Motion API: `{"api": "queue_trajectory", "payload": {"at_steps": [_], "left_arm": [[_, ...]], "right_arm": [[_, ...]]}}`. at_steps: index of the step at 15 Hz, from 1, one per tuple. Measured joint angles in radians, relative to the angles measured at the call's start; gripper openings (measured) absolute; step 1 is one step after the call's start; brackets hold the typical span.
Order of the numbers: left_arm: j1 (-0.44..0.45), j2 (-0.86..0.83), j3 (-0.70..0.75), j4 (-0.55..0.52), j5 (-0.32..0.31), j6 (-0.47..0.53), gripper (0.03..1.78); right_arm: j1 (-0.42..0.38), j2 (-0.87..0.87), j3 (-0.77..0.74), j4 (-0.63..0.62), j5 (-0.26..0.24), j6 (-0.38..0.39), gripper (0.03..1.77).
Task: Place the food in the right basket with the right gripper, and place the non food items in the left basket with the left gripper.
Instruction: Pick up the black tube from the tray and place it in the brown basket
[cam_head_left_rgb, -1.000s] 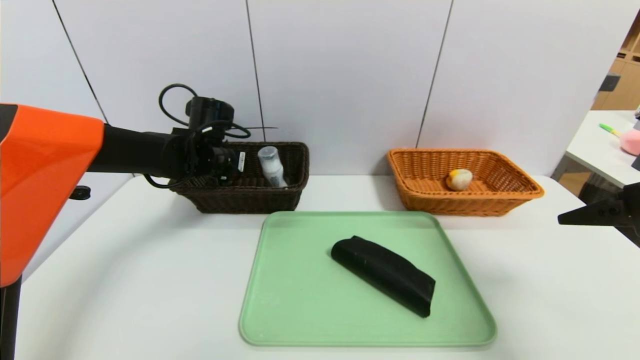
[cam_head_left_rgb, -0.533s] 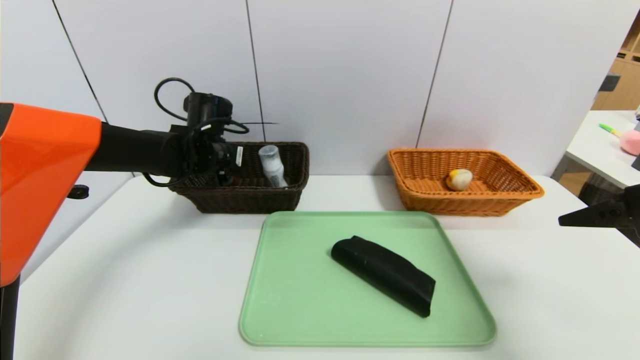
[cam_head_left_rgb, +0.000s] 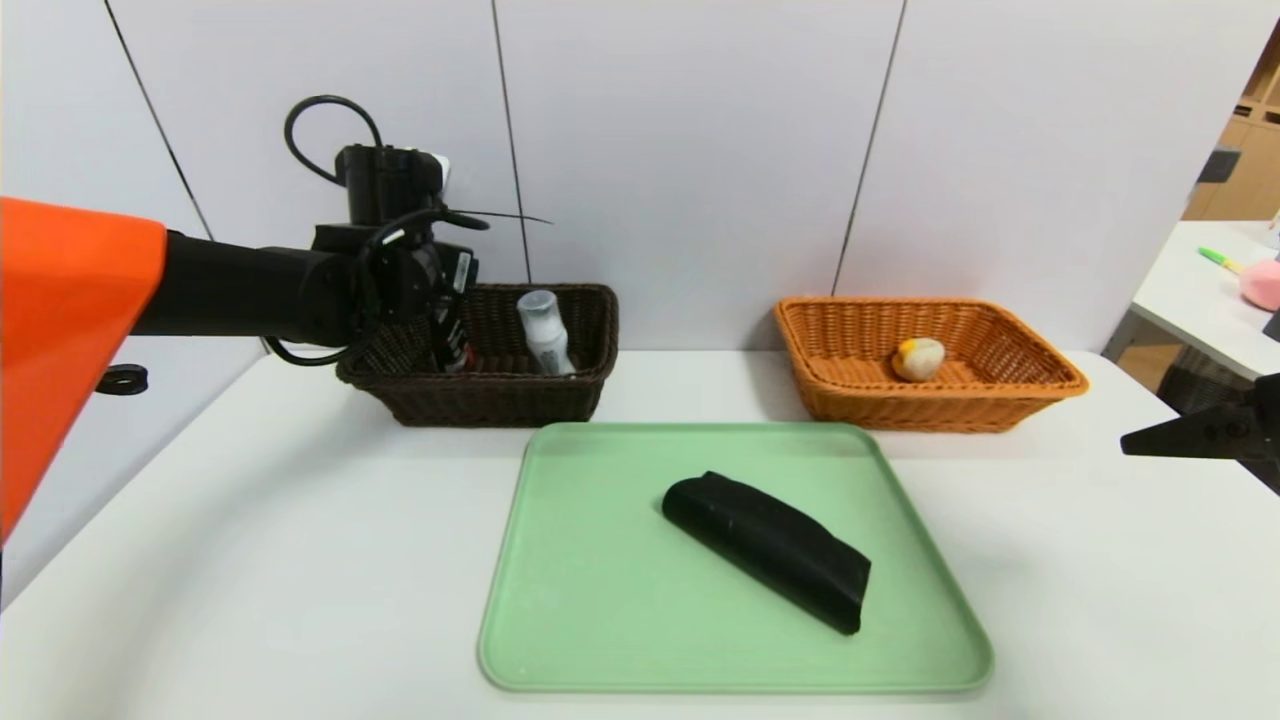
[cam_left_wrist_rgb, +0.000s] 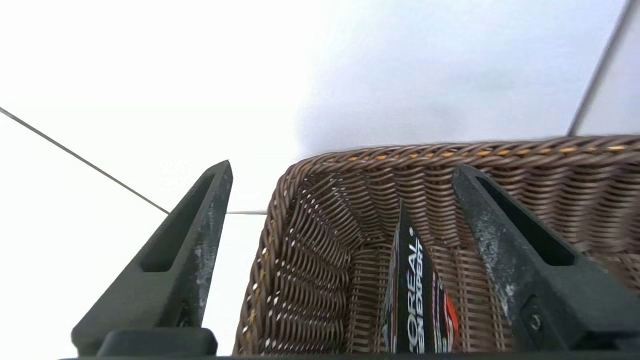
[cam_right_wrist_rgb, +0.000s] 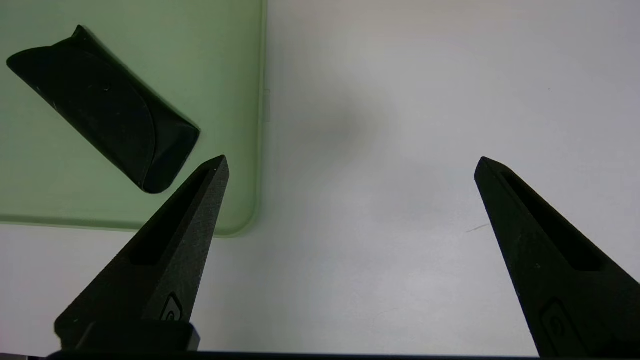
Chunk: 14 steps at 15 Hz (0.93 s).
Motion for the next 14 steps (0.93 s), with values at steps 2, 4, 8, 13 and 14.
{"api": "queue_trajectory", "payload": {"at_steps": [2,4,8,13,14], "left_arm": [[-0.001,-0.023,0.001,0.052,-0.010,-0.007,1.60],[-0.001,-0.037,0.025,0.054,-0.011,-0.011,1.62],[-0.020,-0.079,0.049,0.086,-0.028,-0.012,1.66],[-0.058,-0.160,0.030,0.275,-0.122,-0.053,1.67],[-0.063,-0.172,0.022,0.312,-0.141,-0.061,1.67]], "right_arm": [[0.000,-0.007,0.007,0.000,0.002,0.001,1.70],[0.000,-0.019,0.021,0.000,0.011,0.001,1.70],[-0.016,-0.035,0.027,0.000,0.013,-0.001,1.70],[-0.021,-0.045,0.031,0.000,0.026,-0.002,1.70],[-0.021,-0.047,0.031,0.000,0.026,-0.002,1.70]]}}
